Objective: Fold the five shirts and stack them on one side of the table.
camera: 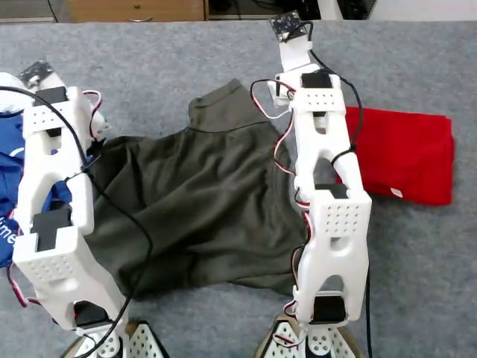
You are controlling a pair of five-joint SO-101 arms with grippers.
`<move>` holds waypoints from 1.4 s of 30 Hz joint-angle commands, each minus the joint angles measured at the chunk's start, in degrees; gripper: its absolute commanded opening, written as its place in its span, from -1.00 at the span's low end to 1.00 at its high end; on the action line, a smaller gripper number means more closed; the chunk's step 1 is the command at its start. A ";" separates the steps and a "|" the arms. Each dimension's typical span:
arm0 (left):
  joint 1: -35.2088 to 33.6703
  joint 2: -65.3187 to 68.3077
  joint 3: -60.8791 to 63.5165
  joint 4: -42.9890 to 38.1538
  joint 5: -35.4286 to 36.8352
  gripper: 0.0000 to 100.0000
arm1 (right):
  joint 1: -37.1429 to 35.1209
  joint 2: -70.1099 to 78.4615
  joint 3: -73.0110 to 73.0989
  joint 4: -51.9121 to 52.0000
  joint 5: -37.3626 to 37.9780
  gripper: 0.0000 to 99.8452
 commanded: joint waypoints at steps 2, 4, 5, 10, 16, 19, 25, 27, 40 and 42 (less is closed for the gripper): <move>4.31 -2.33 -1.32 0.53 -4.31 -0.96 | -3.65 -0.40 -2.86 3.43 -0.35 -0.62; 5.54 -3.65 1.23 -0.97 -4.66 -0.96 | -5.67 1.01 -2.86 5.36 -0.35 -0.60; 5.71 -4.53 3.16 -2.20 -4.75 -0.96 | -6.64 2.42 -2.95 6.24 -0.35 -0.60; 2.90 -13.49 10.90 -4.75 -4.75 -0.96 | -8.57 7.34 -8.84 10.02 1.23 -0.74; -2.99 -20.79 25.85 -18.81 -8.62 -0.96 | -8.48 12.97 -18.33 16.44 6.86 -0.98; -5.01 -22.73 32.09 -24.09 -9.14 -0.96 | -8.40 15.60 -23.52 21.54 8.53 -0.98; -6.95 -24.92 33.32 -25.14 -9.14 -0.96 | -5.76 20.62 -32.04 36.04 11.69 -0.99; -7.03 -24.48 33.49 -26.11 -9.14 -0.96 | -4.70 21.93 -34.33 39.47 12.84 -1.00; -10.02 -24.66 32.79 -25.76 -9.05 -0.96 | 1.27 25.89 -48.75 48.88 12.57 -0.99; -10.02 -24.48 32.62 -25.76 -9.05 -0.96 | 1.01 24.84 -51.65 49.05 12.48 -0.99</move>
